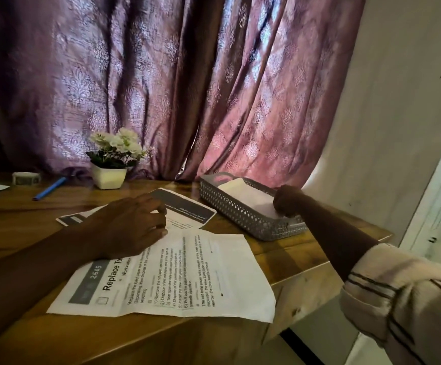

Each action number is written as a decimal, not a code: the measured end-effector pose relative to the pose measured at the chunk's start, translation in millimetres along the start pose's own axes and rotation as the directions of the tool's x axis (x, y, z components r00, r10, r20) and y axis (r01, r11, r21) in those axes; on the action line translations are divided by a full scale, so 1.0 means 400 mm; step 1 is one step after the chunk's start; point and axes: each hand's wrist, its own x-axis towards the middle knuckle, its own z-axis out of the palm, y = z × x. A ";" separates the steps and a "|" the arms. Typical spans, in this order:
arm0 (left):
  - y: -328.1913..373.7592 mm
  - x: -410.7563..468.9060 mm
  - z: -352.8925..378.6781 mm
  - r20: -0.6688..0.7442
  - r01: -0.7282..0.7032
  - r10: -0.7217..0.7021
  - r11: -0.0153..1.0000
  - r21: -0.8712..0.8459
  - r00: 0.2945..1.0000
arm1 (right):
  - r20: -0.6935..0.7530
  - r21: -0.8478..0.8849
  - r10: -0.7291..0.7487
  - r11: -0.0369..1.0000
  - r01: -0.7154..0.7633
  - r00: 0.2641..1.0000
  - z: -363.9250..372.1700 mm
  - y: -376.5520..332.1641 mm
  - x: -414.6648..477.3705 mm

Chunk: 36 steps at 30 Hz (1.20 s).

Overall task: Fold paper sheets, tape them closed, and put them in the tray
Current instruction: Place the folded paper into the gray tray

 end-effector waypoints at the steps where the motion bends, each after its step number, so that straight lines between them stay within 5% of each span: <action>1: -0.001 0.000 0.002 0.012 0.018 -0.018 1.000 -0.014 1.000 | 0.000 -0.057 -0.030 0.998 0.030 1.000 0.001 -0.001 0.005; 6: -0.010 0.004 0.002 0.160 0.100 -0.084 0.990 -0.095 0.984 | -0.176 -0.194 -0.175 0.971 0.140 0.969 -0.016 -0.052 -0.016; 10: -0.005 0.002 -0.006 0.154 0.132 -0.108 0.979 -0.155 0.982 | -0.397 0.073 -0.366 0.902 0.426 0.842 -0.037 -0.146 -0.082; 14: -0.024 -0.002 -0.021 0.159 0.172 -0.154 0.979 -0.111 0.975 | -0.302 0.415 -0.510 0.690 0.592 0.806 -0.021 -0.264 -0.153; 19: -0.092 -0.041 -0.029 0.158 0.415 -0.412 0.910 0.017 0.897 | -0.288 0.375 -0.696 0.550 0.746 0.658 0.070 -0.441 -0.209; 23: -0.137 -0.076 -0.023 0.258 0.588 -0.606 0.795 0.150 0.753 | -0.171 0.297 -0.820 0.486 0.822 0.547 0.120 -0.578 -0.226; 26: -0.159 -0.094 0.000 0.302 0.663 -0.682 0.727 0.179 0.666 | -0.115 0.264 -0.801 0.546 0.795 0.588 0.171 -0.639 -0.221; 29: -0.183 -0.103 0.007 0.305 0.715 -0.714 0.687 0.133 0.630 | -0.274 0.201 -0.761 0.553 0.809 0.588 0.226 -0.662 -0.219; 33: -0.186 -0.100 -0.005 0.277 0.814 -0.779 0.581 -0.019 0.563 | -0.268 0.353 -0.730 0.533 0.769 0.629 0.251 -0.651 -0.181; 36: -0.188 -0.099 -0.008 0.326 0.878 -0.819 0.472 -0.086 0.472 | -0.307 0.262 -0.567 0.722 0.640 0.765 0.264 -0.623 -0.150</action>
